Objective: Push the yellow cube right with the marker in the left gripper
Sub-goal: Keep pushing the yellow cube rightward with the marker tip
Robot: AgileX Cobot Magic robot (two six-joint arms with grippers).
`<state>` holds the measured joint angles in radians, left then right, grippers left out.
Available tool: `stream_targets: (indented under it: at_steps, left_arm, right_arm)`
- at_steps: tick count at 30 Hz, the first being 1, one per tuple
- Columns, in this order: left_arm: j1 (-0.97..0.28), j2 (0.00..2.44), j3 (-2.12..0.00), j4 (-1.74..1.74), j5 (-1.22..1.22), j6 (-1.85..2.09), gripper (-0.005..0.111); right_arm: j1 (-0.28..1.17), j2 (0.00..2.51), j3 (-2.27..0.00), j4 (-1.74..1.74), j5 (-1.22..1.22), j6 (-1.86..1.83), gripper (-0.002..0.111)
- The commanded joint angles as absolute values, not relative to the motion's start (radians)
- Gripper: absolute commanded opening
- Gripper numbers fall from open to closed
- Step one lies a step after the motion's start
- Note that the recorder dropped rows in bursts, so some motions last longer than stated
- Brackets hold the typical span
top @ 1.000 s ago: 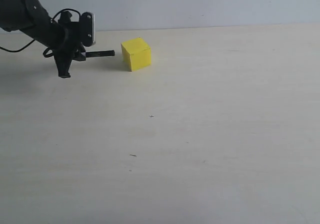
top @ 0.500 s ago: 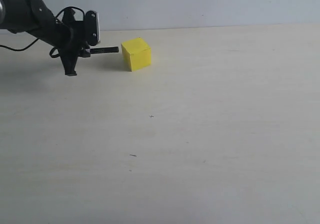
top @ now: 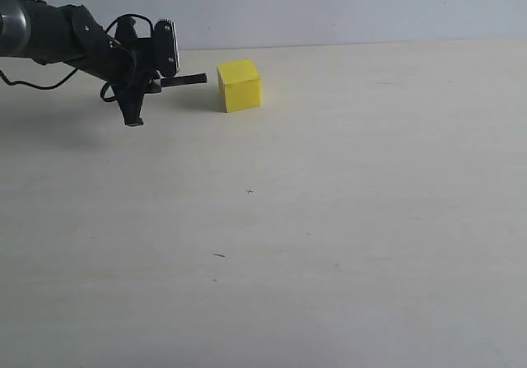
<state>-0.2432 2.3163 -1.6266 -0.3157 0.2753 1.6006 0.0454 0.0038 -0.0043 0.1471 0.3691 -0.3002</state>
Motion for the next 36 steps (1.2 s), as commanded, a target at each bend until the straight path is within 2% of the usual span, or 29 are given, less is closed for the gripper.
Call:
stream_targets:
  at_steps: [1,7,11,16,27,36]
  left_arm:
    - [-0.240,2.302,-1.630,-0.324,0.271,1.562,0.000]
    - [-0.297,2.333,-1.632,-0.376,0.120,1.562,0.000]
    - [-0.333,2.334,-1.632,-0.379,0.114,1.562,0.000]
    - [-0.280,2.327,-1.632,-0.381,0.148,1.489,0.000]
    - [-0.185,2.292,-1.632,-0.230,0.406,1.483,0.000]
    - [-0.203,2.273,-1.632,-0.168,0.348,1.479,0.000]
  right_arm:
    - [0.047,0.000,0.000,0.150,0.356,-0.302,0.000]
    - [0.047,0.000,0.000,0.150,0.356,-0.302,0.000]
    - [0.047,0.000,0.000,0.150,0.356,-0.302,0.000]
    - [0.047,0.000,0.000,0.150,0.356,-0.302,0.000]
    - [0.047,0.000,0.000,0.150,0.356,-0.302,0.000]
    - [0.047,0.000,0.000,0.150,0.356,-0.302,0.000]
